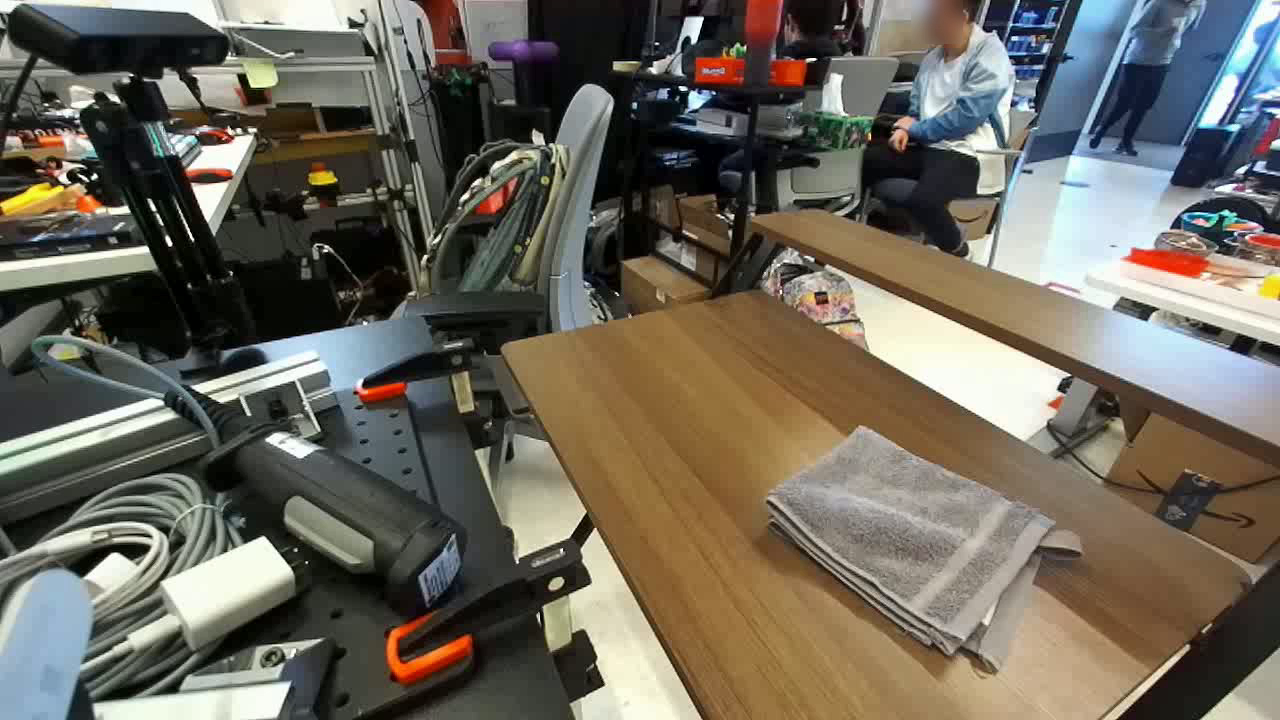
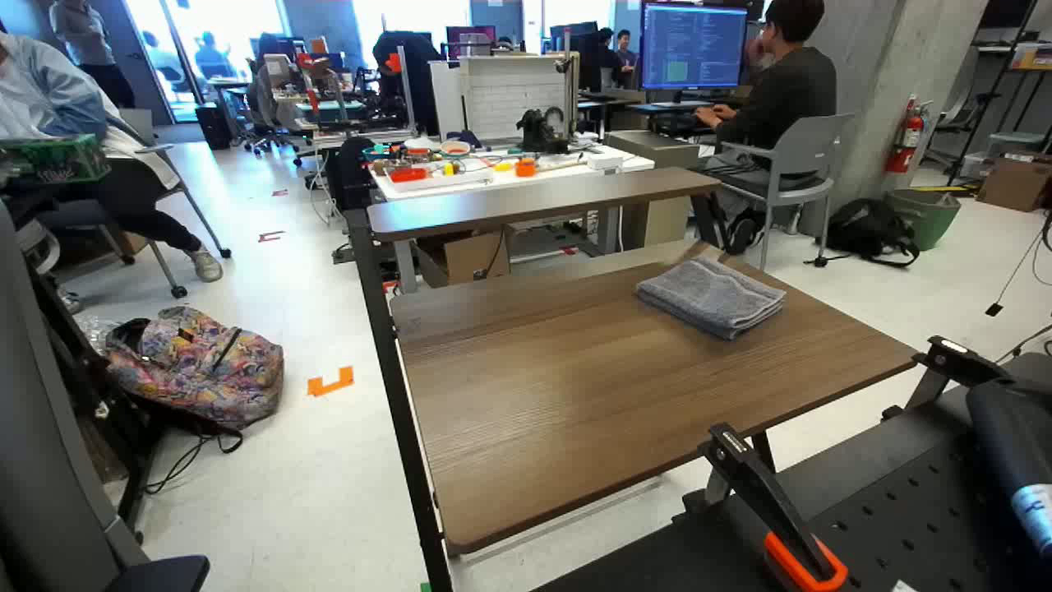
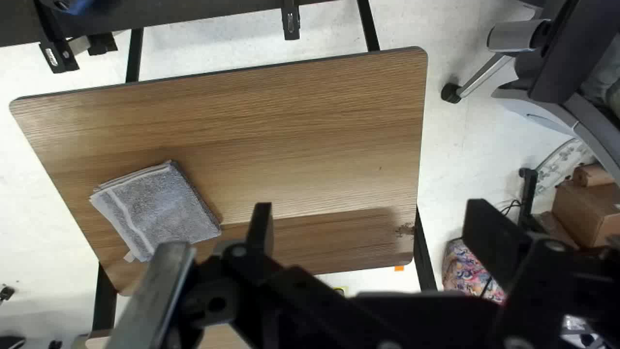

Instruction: Move the cloth to the left

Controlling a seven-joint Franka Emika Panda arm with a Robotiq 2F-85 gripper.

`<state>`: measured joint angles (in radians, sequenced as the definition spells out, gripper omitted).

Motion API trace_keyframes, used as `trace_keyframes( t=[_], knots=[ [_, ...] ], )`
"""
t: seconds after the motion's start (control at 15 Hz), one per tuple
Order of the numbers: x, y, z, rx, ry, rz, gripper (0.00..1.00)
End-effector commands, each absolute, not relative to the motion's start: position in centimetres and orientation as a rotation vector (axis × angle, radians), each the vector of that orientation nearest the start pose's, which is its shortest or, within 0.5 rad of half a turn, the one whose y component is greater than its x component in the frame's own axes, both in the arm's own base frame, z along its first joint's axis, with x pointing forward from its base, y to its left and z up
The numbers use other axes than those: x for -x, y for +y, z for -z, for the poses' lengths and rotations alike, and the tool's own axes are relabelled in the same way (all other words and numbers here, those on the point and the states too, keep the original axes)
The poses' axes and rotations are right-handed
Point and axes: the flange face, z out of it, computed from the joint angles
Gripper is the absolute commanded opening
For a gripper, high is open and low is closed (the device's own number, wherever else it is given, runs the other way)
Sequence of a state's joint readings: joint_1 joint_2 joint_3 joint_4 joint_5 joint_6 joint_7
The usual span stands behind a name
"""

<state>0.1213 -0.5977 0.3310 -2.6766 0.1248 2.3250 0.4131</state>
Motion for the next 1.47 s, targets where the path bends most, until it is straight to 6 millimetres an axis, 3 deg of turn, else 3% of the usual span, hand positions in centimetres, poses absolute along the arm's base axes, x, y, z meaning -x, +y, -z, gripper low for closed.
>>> trace_keyframes(
  t=[0.0, 0.2, 0.33, 0.73, 1.13, 1.4],
  knots=[
    [-34.3, 16.6, -43.3, 3.105, 0.108, 0.374, 1.00],
    [-35.3, 16.3, -43.2, 3.082, 0.157, 0.406, 1.00],
    [-37.0, 15.9, -42.9, 3.065, 0.217, 0.418, 1.00],
    [-45.5, 13.7, -40.9, 2.928, 0.552, 0.472, 1.00],
    [-55.2, 8.0, -35.3, 2.863, 0.849, 0.462, 1.00],
    [-59.7, 4.2, -29.9, 2.856, 0.984, 0.450, 1.00]
  ],
)
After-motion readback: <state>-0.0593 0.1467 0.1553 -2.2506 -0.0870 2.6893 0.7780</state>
